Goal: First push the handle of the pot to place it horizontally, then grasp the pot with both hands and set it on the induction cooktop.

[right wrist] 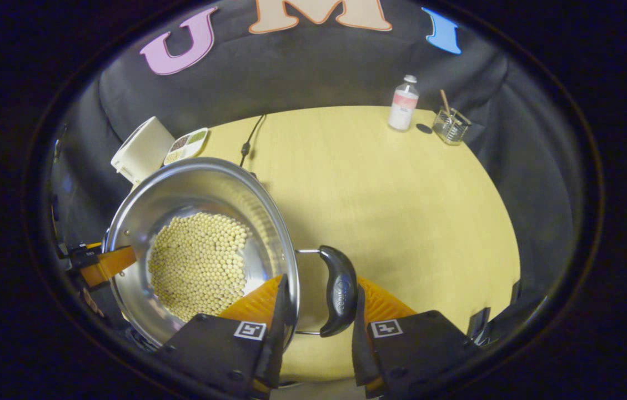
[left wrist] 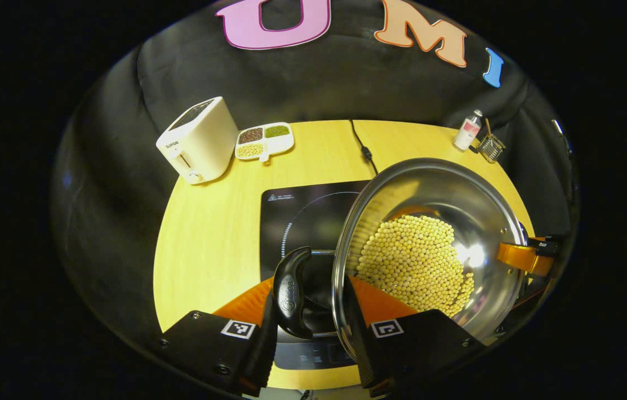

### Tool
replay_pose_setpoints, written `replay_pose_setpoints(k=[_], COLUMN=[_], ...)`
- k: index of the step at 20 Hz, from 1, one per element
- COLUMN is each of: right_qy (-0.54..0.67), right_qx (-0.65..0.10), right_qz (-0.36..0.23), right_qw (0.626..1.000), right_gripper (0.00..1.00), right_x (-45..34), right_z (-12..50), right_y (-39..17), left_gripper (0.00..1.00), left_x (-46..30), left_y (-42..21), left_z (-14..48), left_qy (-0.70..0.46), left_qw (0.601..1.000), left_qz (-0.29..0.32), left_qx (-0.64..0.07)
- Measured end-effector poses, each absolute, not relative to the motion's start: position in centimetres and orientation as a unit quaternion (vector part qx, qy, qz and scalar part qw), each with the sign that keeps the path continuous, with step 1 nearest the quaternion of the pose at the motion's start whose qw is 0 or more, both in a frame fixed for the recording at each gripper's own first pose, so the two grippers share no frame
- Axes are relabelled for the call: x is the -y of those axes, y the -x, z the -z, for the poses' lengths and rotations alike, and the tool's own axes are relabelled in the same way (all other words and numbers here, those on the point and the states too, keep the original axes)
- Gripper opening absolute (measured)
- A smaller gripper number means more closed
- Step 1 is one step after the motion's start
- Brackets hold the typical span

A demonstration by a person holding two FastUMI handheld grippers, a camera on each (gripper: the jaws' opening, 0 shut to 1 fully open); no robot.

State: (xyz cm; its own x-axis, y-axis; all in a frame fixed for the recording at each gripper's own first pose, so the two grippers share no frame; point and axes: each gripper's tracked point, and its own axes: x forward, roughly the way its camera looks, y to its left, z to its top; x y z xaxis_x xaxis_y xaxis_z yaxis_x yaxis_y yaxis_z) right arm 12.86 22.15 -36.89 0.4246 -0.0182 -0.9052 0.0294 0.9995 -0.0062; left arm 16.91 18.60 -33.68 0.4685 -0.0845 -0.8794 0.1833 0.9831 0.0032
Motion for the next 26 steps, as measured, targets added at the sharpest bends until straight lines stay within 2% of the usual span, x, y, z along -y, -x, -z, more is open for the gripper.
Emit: replay_pose_setpoints(k=[2, 3, 4, 9, 10, 12, 13, 14, 15, 17, 18, 21, 22, 23, 24, 25, 26], right_qy=[-0.003, -0.001, 0.002, 0.003, 0.004, 0.003, 0.002, 0.001, 0.001, 0.000, -0.002, -0.001, 0.001, 0.000, 0.001, 0.002, 0.002], right_qx=[-0.537, -0.538, -0.540, -0.546, -0.546, -0.546, -0.545, -0.545, -0.537, -0.538, -0.539, -0.534, -0.534, -0.535, -0.534, -0.533, -0.530], right_qz=[0.017, 0.017, 0.019, 0.026, 0.027, 0.029, 0.030, 0.031, 0.034, 0.034, 0.034, 0.033, 0.030, 0.029, 0.028, 0.027, 0.023], right_qw=[0.843, 0.843, 0.841, 0.837, 0.838, 0.838, 0.838, 0.838, 0.843, 0.842, 0.842, 0.845, 0.845, 0.844, 0.845, 0.846, 0.847], right_gripper=[0.53, 0.46, 0.53, 0.53, 0.46, 0.46, 0.53, 0.53, 0.46, 0.46, 0.54, 0.54, 0.46, 0.55, 0.55, 0.49, 0.53], right_x=[-23.5, -24.1, -24.5, -26.1, -26.4, -27.2, -27.5, -27.6, -27.7, -27.8, -27.9, -28.1, -28.1, -28.2, -28.3, -28.4, -28.3], right_z=[37.5, 37.6, 37.8, 38.7, 38.9, 39.5, 39.8, 39.9, 39.7, 39.9, 40.0, 40.0, 40.1, 40.1, 40.1, 40.2, 40.0], right_y=[-13.2, -13.3, -13.3, -13.9, -14.0, -14.4, -14.7, -14.7, -15.3, -15.5, -15.6, -15.6, -15.5, -15.5, -15.5, -15.6, -15.6], left_gripper=[0.61, 0.61, 0.61, 0.60, 0.60, 0.60, 0.60, 0.61, 0.62, 0.63, 0.64, 0.67, 0.68, 0.70, 0.72, 0.71, 0.72], left_x=[-19.8, -20.3, -20.8, -22.1, -22.3, -23.0, -23.2, -23.4, -23.3, -23.4, -23.4, -23.5, -23.6, -23.7, -23.8, -23.8, -23.8], left_y=[-17.3, -17.6, -17.8, -18.9, -19.2, -20.0, -20.2, -20.3, -20.7, -20.8, -21.0, -21.2, -21.2, -21.3, -21.4, -21.3, -21.5], left_z=[34.2, 34.5, 34.7, 35.9, 36.2, 36.8, 37.1, 37.3, 37.1, 37.1, 37.1, 37.3, 37.4, 37.3, 37.3, 37.3, 37.2], left_qy=[-0.049, -0.051, -0.053, -0.056, -0.057, -0.063, -0.065, -0.065, -0.065, -0.066, -0.064, -0.060, -0.061, -0.063, -0.062, -0.059, -0.056], left_qw=[0.854, 0.853, 0.853, 0.852, 0.853, 0.854, 0.854, 0.854, 0.860, 0.863, 0.865, 0.870, 0.871, 0.872, 0.872, 0.874, 0.877], left_qz=[0.079, 0.081, 0.084, 0.088, 0.088, 0.086, 0.085, 0.084, 0.088, 0.089, 0.088, 0.083, 0.080, 0.078, 0.075, 0.075, 0.075], left_qx=[-0.512, -0.513, -0.513, -0.512, -0.512, -0.509, -0.509, -0.510, -0.499, -0.493, -0.489, -0.482, -0.481, -0.479, -0.479, -0.476, -0.472])
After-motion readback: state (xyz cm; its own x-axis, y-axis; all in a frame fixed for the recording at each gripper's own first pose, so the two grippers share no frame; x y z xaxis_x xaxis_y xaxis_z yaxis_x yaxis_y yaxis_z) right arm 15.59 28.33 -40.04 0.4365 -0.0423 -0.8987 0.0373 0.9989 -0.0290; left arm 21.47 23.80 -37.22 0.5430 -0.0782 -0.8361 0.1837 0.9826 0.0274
